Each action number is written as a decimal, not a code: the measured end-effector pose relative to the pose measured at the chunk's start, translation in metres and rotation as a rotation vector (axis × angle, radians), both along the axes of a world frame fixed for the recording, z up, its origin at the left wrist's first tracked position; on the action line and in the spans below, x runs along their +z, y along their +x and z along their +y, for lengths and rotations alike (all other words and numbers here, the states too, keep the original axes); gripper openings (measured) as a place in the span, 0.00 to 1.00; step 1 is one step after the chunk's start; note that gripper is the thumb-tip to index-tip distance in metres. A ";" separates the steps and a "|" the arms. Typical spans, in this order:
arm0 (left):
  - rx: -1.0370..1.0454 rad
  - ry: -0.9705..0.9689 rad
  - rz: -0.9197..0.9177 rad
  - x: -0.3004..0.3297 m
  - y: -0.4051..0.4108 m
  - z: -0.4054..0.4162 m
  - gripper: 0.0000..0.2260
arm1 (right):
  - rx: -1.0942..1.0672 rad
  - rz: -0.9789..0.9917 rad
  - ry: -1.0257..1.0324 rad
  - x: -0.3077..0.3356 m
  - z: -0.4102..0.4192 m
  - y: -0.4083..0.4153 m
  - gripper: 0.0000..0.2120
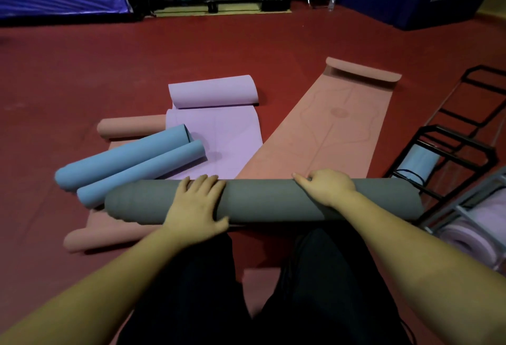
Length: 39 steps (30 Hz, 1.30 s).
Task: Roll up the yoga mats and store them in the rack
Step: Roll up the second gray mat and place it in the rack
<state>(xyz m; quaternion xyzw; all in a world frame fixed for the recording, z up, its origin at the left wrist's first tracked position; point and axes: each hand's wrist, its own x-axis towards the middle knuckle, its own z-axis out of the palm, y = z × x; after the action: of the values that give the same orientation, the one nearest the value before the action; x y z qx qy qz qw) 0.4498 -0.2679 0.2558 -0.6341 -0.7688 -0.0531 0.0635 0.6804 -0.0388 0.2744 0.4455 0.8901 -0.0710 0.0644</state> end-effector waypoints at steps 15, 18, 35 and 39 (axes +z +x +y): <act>-0.022 -0.081 0.230 0.013 0.004 0.005 0.44 | -0.050 -0.078 -0.176 0.035 -0.001 -0.003 0.37; -0.033 -0.115 0.202 0.032 0.007 -0.006 0.46 | -0.036 -0.112 -0.262 0.048 -0.004 -0.001 0.36; -0.003 -0.678 -0.505 0.063 -0.016 0.027 0.41 | 0.039 0.193 -0.166 0.030 0.007 0.003 0.25; 0.059 -0.797 -0.694 0.066 -0.030 0.046 0.32 | 0.037 0.255 -0.054 0.030 0.000 0.020 0.24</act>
<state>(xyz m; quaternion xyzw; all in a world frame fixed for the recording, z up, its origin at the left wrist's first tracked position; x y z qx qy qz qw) 0.4194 -0.2216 0.3219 -0.5323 -0.7227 0.0384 -0.4393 0.7005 -0.0390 0.3040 0.4144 0.8970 -0.1497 -0.0358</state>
